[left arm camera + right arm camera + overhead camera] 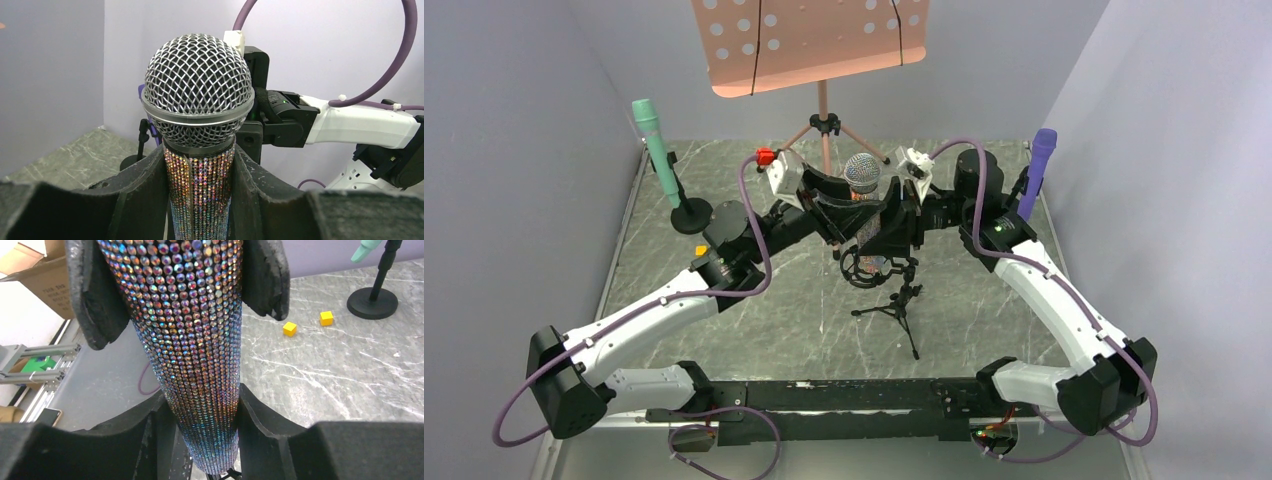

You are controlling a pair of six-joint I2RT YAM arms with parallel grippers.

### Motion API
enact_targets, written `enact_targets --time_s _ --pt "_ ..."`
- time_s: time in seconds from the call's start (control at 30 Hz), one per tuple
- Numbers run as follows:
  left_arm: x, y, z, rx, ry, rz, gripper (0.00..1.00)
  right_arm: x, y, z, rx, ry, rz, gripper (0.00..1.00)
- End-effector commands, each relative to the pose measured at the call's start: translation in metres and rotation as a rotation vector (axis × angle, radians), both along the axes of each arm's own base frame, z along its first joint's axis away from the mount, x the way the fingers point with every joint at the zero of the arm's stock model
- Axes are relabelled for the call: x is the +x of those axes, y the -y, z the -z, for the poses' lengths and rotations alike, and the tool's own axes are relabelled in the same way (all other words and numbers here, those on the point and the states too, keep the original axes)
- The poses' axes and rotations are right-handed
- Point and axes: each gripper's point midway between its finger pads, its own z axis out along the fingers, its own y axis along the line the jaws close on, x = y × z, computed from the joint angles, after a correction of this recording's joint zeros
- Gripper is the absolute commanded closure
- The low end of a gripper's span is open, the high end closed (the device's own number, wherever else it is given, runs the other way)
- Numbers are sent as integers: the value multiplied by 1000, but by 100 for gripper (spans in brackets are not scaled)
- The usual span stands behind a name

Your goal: Attach the microphones to the stand

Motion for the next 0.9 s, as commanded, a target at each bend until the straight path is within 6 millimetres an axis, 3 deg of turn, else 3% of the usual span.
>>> enact_targets --time_s 0.0,0.17,0.27,0.67,0.87 --pt "-22 -10 -32 -63 53 51 84 -1 2 -13 12 6 20 90" --pt "-24 -11 -21 4 4 70 30 4 2 -10 -8 47 33 95" --pt "-26 -9 -18 51 -11 98 15 6 3 -6 -21 82 41 96" --pt "-18 -3 -9 86 -46 106 22 1 0 -5 -25 120 9 97" --pt "-14 4 -5 80 -53 123 40 -3 0 -6 -15 124 -8 97"
